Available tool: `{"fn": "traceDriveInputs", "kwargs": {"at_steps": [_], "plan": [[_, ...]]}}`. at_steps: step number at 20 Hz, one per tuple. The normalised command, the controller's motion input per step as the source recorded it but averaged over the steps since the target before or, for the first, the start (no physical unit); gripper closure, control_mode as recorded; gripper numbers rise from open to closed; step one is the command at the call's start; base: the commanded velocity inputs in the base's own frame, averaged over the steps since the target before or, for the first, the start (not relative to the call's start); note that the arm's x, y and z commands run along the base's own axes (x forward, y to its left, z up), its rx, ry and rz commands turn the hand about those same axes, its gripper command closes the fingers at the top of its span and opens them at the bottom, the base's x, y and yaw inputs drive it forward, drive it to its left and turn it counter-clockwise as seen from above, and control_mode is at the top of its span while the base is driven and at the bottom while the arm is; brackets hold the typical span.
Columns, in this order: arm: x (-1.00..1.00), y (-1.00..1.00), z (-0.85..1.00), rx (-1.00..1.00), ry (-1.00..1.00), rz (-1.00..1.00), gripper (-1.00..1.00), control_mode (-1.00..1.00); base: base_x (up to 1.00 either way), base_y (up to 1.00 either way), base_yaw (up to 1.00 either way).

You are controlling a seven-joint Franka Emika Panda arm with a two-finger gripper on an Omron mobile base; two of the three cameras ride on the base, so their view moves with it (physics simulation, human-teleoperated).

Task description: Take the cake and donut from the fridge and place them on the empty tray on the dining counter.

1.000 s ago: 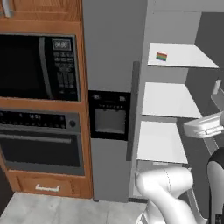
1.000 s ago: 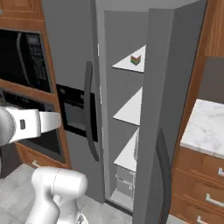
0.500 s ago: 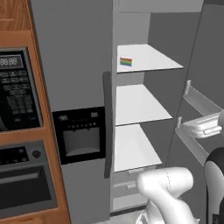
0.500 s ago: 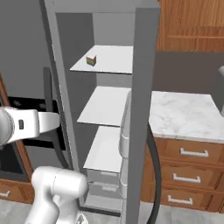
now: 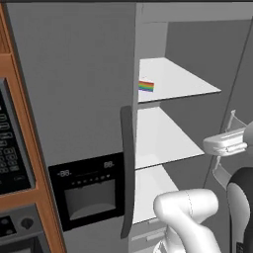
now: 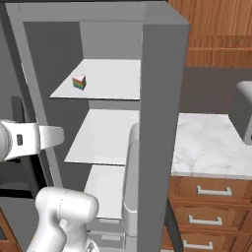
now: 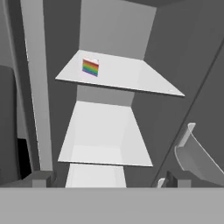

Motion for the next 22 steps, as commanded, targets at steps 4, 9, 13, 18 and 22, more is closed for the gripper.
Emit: {"fn": "traceDriveInputs", "kwargs": {"at_steps": [4,9,13,18,22], "plan": [[0.0,0.0,0.0,0.0,0.0,0.0,-1.0,1.0,1.0,0.0,0.0],[0.0,0.0,0.0,0.0,0.0,0.0,-1.0,1.0,1.0,-0.04,0.03],[0.0,0.0,0.0,0.0,0.0,0.0,-1.0,1.0,1.0,-0.04,0.13],[0.0,0.0,0.0,0.0,0.0,0.0,-1.0,1.0,0.93,0.0,0.17],[0.0,0.0,0.0,0.0,0.0,0.0,-1.0,1.0,0.43,0.0,0.12]]}}
